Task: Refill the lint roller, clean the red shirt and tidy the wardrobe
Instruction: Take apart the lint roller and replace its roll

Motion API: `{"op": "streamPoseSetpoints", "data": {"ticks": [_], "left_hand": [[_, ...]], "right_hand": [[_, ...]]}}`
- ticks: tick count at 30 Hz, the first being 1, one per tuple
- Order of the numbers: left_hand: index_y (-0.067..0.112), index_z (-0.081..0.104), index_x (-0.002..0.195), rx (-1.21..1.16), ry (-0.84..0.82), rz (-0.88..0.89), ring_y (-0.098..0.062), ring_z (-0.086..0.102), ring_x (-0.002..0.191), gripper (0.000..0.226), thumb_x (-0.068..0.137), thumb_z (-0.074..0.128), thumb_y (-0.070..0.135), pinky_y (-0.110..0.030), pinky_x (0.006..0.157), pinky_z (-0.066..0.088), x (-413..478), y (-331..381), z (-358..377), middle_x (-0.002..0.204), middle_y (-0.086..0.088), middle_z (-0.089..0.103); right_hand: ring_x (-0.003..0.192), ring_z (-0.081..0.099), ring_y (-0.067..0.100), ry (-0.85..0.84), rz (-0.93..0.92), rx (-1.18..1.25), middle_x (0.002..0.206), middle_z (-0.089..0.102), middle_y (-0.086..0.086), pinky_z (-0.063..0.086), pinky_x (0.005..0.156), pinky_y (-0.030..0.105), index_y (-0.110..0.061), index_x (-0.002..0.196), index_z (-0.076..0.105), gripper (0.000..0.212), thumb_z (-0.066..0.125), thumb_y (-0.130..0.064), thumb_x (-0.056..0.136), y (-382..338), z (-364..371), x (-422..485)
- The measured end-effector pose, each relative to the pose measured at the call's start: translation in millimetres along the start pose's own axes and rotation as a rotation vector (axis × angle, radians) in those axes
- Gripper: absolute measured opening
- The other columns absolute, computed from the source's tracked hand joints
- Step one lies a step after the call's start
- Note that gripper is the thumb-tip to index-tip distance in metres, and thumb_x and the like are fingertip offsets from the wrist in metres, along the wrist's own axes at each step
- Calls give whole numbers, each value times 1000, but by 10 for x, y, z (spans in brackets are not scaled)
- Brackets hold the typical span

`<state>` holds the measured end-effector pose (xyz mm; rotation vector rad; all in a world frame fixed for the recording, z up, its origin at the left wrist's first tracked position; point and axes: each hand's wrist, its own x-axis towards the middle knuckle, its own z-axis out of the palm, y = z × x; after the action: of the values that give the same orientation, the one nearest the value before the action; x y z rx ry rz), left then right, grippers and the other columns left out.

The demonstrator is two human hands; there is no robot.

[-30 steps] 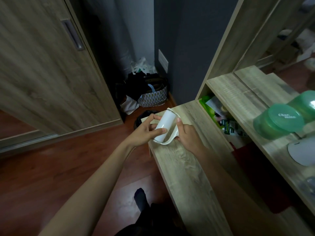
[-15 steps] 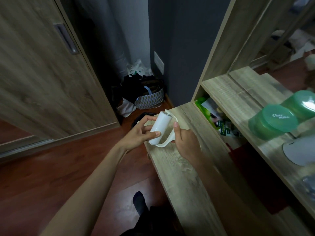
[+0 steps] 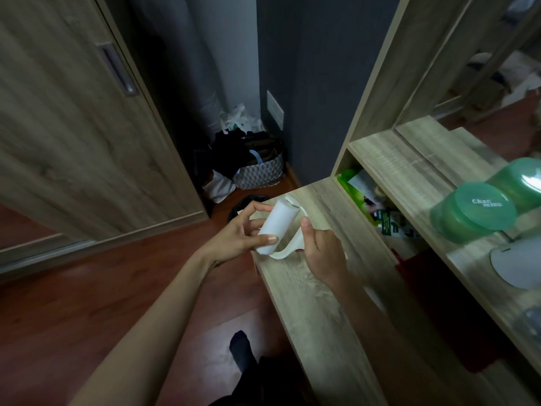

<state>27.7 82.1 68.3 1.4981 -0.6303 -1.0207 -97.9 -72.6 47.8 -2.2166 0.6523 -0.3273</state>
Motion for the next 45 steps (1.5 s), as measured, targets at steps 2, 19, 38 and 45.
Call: {"op": "streamPoseSetpoints", "data": {"ticks": [2,19,38,45], "left_hand": [[26,48,121,6,14,-5,-31,67,103,50,81,74,12,-49,87,54,-9,-5,7,114,-11,70],[21,55,129,99,70,56,-12,63,108,46,87,69,10,-26,89,51,204,164,-130,123,-2,64],[19,62,121,299,137,75,9,60,90,41,82,75,17,-13,76,49,517,307,-170,110,11,62],[28,66,114,147,194,-49,-11,63,106,45,79,59,56,-28,87,52,524,238,-156,115,6,66]], "right_hand": [[63,65,26,-1,-25,7,67,68,16,52,61,44,4,74,66,75,20,-53,91,1,1,-10],[54,51,16,-331,238,861,62,55,13,41,50,25,-9,83,70,46,32,-34,88,78,66,68],[34,29,6,-427,385,1183,45,35,-4,22,37,19,-13,85,53,14,49,-22,94,-81,197,-20],[33,27,4,-178,367,800,43,33,-8,19,35,18,-16,64,43,32,58,-23,92,-171,208,-23]]}}
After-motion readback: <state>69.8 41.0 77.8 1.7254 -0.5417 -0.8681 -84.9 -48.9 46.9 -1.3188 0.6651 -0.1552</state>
